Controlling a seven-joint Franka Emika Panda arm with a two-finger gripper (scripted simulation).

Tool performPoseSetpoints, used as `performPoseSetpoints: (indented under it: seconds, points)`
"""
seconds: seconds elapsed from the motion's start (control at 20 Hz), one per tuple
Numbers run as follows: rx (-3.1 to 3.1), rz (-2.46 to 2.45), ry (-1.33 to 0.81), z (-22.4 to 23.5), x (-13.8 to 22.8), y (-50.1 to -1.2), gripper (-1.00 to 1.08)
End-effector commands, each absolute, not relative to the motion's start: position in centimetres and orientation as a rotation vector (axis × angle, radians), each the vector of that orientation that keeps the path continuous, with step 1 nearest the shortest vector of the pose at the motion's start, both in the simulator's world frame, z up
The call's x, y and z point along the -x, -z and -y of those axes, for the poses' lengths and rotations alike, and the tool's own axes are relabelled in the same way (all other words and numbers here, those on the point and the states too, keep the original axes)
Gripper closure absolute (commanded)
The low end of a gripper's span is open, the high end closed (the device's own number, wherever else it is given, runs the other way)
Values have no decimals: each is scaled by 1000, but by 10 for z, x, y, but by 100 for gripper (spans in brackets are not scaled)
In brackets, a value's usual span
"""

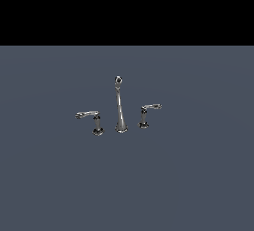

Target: Turn on the faucet by rotating a designated handle.

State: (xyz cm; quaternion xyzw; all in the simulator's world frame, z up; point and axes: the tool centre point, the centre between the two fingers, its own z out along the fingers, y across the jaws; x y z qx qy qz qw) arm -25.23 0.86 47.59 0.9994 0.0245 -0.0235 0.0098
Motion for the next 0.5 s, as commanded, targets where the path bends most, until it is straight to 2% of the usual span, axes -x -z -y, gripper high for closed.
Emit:
performPoseSetpoints:
  seconds: [0.0,0.45]
  points:
    - [-3120,-76,73,-9,252,-476,108]
    - [-3122,-10,72,-17,250,-464,108]
